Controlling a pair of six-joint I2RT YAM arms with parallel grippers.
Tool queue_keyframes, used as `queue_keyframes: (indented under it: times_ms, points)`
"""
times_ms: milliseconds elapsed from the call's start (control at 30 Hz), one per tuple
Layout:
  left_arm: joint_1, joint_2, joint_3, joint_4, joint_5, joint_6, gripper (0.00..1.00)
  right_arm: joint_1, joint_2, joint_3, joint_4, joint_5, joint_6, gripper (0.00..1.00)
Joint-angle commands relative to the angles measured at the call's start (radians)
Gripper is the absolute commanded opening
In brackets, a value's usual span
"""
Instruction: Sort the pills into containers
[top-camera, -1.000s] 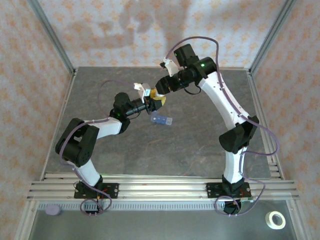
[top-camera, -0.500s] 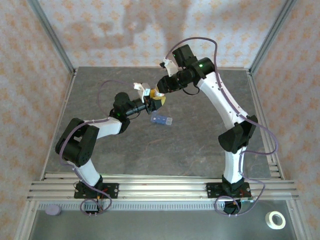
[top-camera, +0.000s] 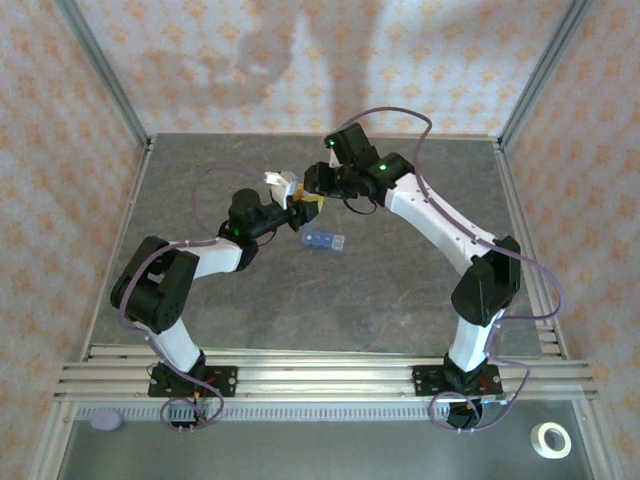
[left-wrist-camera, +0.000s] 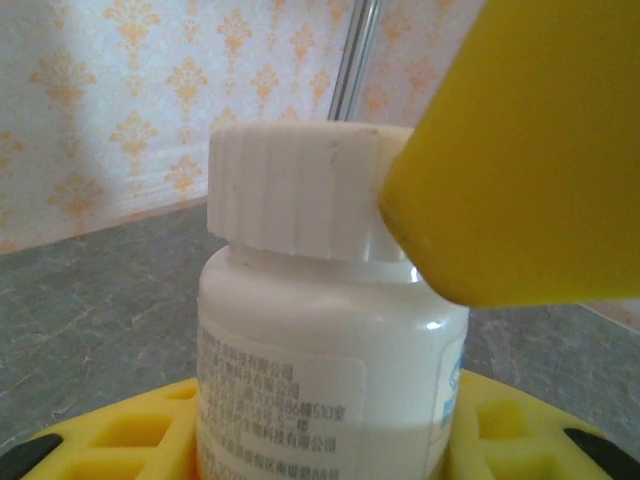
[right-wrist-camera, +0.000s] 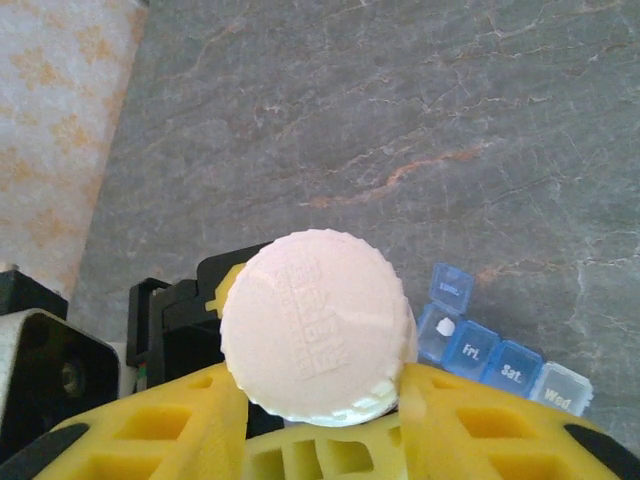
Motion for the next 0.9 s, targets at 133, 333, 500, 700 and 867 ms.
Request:
queue_keyframes:
  times_ms: [133,333,500,700,867]
  points:
    - [-0.01,-0.028,0.035,0.131,0.063,0.004,0.0,-0.075,-0.094,0.029,-0.07,-0.145,-0.301,0.69]
    - [-0.008,-0.019,0.042,0.144,0.135,-0.034,0.0,-0.152,-0.138,0.042,-0.139,-0.237,-0.448,0.72]
    - [-0.008,-0.015,0.05,0.146,0.167,-0.06,0.0,-0.151,-0.011,0.272,-0.328,-0.3,-0.521,0.73]
    - [-0.008,-0.012,0.061,0.151,0.183,-0.076,0.0,-0.129,0.102,0.437,-0.426,-0.282,-0.536,0.74]
    - [-0.007,-0.014,0.06,0.149,0.187,-0.076,0.0,-0.106,0.143,0.48,-0.46,-0.262,-0.549,0.73]
